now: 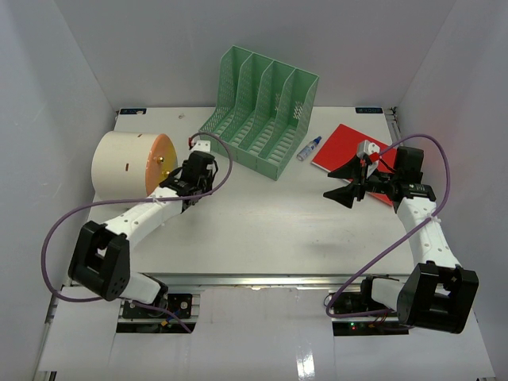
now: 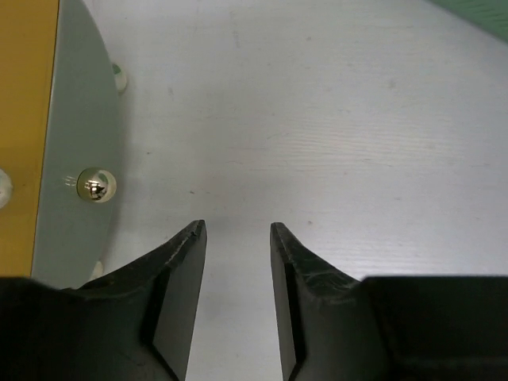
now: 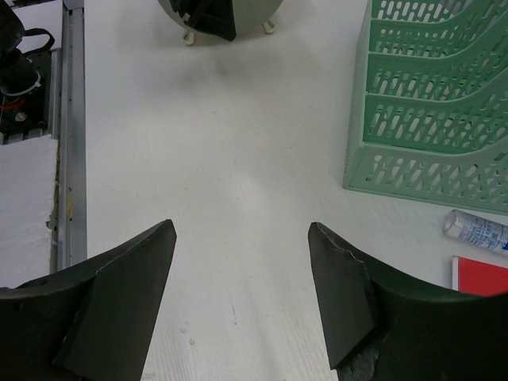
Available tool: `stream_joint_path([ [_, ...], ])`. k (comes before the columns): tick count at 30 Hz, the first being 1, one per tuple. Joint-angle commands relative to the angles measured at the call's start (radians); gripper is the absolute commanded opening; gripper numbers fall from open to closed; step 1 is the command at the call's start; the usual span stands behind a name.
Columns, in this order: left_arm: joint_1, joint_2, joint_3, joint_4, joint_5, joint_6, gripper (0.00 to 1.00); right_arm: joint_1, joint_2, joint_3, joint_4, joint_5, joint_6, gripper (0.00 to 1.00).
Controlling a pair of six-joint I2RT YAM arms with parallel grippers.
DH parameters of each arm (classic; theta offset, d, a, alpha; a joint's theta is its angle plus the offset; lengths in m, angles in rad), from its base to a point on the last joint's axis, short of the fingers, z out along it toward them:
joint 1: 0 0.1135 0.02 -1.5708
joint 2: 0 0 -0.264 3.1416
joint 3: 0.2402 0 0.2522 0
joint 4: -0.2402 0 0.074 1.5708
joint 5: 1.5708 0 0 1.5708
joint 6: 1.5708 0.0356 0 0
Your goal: Organize the desk
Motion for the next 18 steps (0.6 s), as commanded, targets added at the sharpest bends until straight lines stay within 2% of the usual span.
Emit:
stream_joint_path([
  [1,-0.007,0.115,-0.003,0.052,-0.245,-0.091,0.53,-0.010,-0.006,-0.001,0.027,-0.021,0.005,0.74],
  [4,-0.007,0.194,0.036,0.039,-0.368,-0.131,0.62,-0.012,-0.004,-0.001,0.025,-0.021,0.004,0.74],
  [7,-0.007,0.248,0.064,0.029,-0.437,-0.164,0.65,-0.011,-0.004,0.001,0.023,-0.018,0.003,0.74],
  [13,-0.007,0.305,0.127,-0.023,-0.548,-0.210,0.65,-0.012,-0.003,0.003,0.018,-0.017,-0.004,0.74],
  [18,-0.007,0.380,0.202,-0.152,-0.625,-0.298,0.63,-0.012,0.002,0.006,0.007,-0.014,-0.014,0.74],
])
